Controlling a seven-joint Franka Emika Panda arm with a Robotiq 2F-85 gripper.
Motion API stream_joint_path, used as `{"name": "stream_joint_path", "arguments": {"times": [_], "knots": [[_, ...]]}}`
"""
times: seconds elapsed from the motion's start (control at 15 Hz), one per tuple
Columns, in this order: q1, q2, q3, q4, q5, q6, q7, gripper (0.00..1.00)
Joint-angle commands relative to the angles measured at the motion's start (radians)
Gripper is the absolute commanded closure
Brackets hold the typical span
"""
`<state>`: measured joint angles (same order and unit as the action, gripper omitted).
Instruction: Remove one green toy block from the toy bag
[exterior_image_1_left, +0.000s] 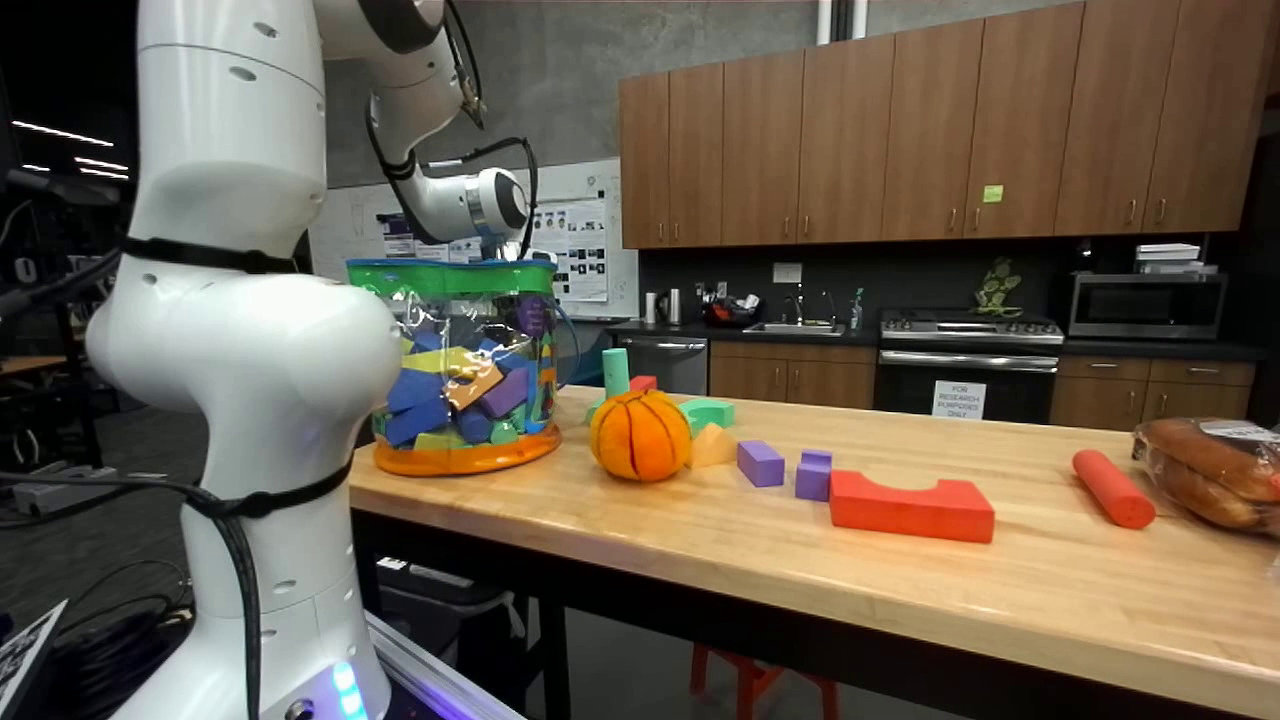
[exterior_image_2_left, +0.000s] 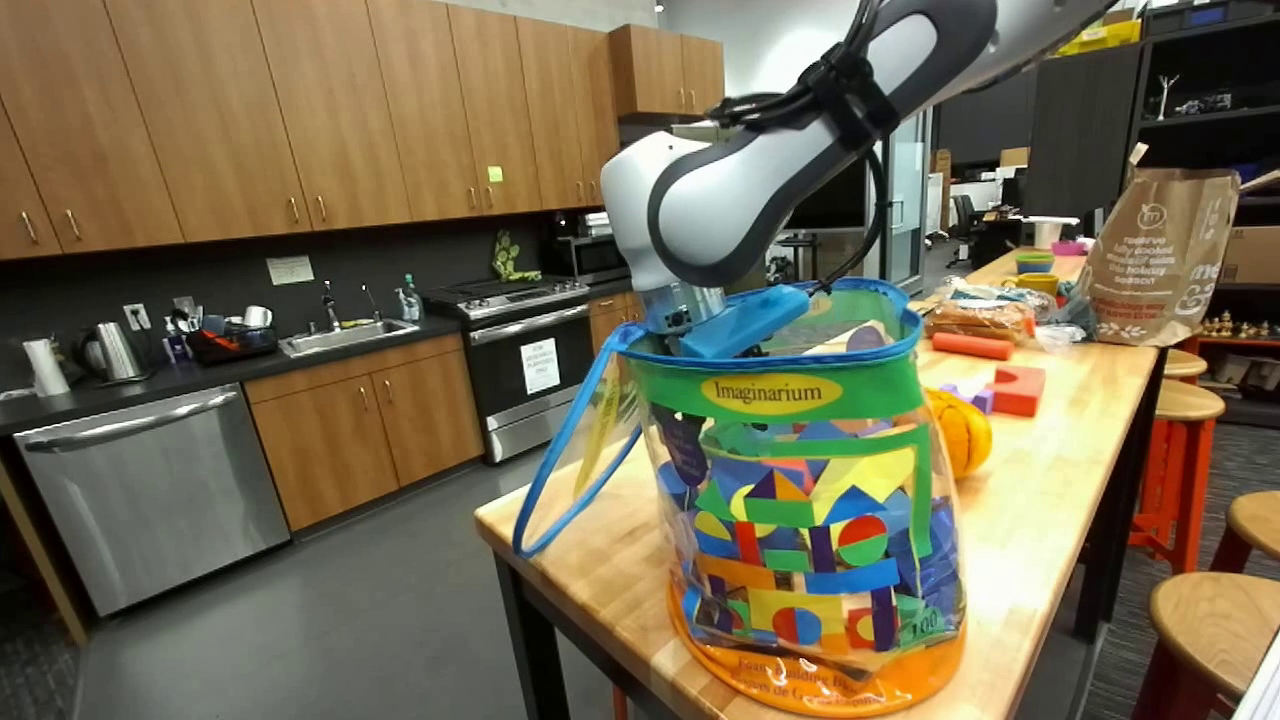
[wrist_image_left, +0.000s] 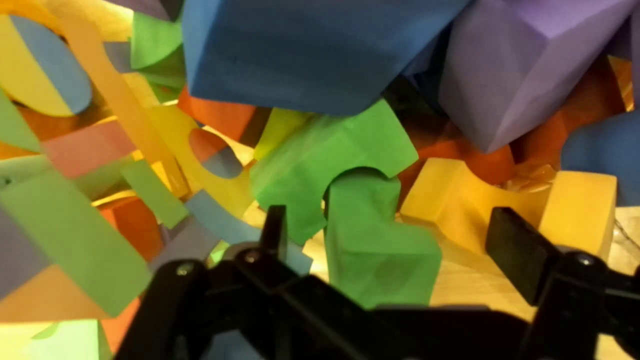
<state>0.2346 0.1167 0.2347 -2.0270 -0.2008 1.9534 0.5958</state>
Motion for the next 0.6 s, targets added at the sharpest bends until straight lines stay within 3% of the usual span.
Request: {"name": "stream_joint_path", "arguments": {"times": [0.0,0.27,0.53], "knots": [[0.027,0.005,-0.013,-0.029,-0.040,0.028,0.111,0.25],[0.035,-0.004,-0.008,-0.037,-0.032,0.028,0.177,0.53],[-0.003,-0.116,-0.040,-0.032,-0.027,-0.048,0.126,0.85]]}}
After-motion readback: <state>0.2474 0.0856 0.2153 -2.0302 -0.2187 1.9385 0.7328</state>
